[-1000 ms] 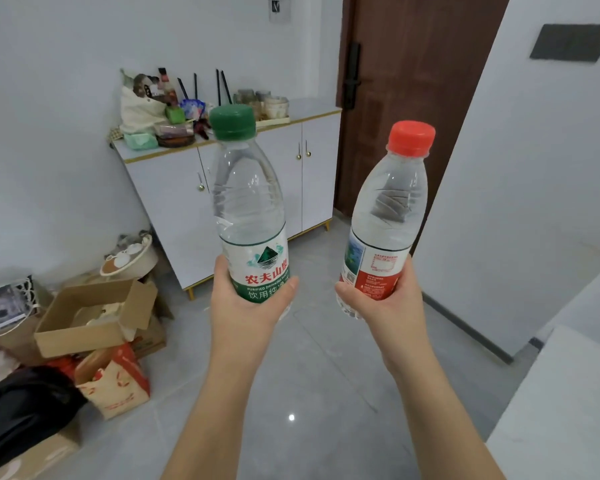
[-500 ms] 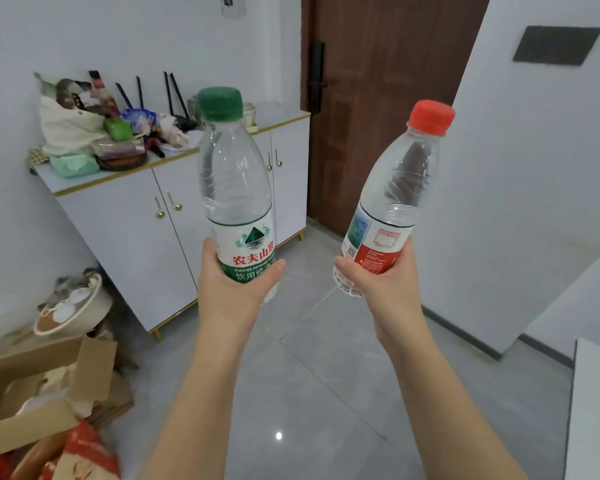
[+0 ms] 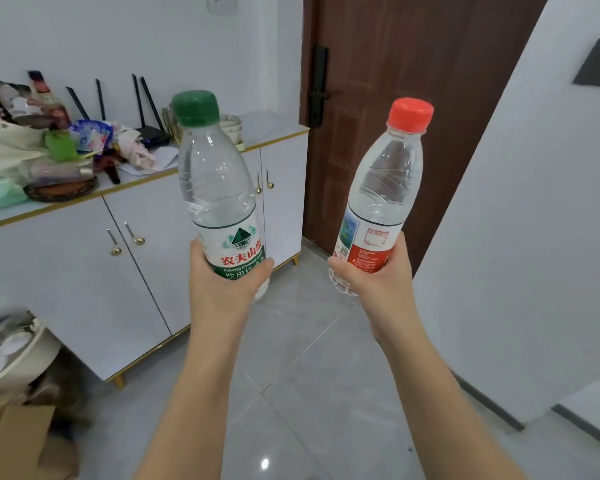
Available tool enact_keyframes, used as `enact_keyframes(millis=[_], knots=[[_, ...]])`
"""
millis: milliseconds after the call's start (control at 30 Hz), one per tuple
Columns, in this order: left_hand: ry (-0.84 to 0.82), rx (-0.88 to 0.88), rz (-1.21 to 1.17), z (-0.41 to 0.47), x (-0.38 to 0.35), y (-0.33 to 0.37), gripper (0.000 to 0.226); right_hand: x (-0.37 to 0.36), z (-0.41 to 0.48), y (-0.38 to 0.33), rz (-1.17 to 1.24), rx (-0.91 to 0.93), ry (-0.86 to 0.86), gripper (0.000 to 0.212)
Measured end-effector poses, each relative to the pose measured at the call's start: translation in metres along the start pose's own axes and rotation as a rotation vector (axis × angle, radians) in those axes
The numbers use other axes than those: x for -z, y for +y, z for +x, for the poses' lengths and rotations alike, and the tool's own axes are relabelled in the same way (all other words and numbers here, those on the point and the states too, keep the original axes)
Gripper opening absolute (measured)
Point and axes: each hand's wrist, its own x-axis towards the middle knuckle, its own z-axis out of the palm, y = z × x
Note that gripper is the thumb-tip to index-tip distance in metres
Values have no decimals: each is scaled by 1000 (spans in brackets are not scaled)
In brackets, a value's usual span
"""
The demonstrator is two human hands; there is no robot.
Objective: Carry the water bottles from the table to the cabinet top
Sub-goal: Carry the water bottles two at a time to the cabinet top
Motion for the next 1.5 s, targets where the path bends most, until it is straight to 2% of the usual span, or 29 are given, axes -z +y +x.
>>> enact_keyframes(millis=[233, 367, 600, 933, 1133, 1267, 1500], knots=[[50, -2, -11, 85, -77, -13, 60, -1, 125, 18, -40, 22, -61, 67], [20, 15, 5, 130, -111, -28, 60, -4, 173, 37, -70, -16, -84, 60], [-36, -3, 30, 232, -163, -56, 65, -25, 278, 76, -100, -22, -46, 66], [-132, -42, 6, 434, -239, -75, 67, -95, 461, 115, -124, -22, 27, 72], [-192, -13, 80, 508, -269, -102, 71, -114, 533, 144, -160, -68, 49, 73], [-167, -18, 117, 555, -296, -116, 62, -126, 591, 163, -152, -85, 31, 76], [-83, -30, 142, 636, -353, -136, 62, -141, 700, 199, -79, -78, -91, 69]])
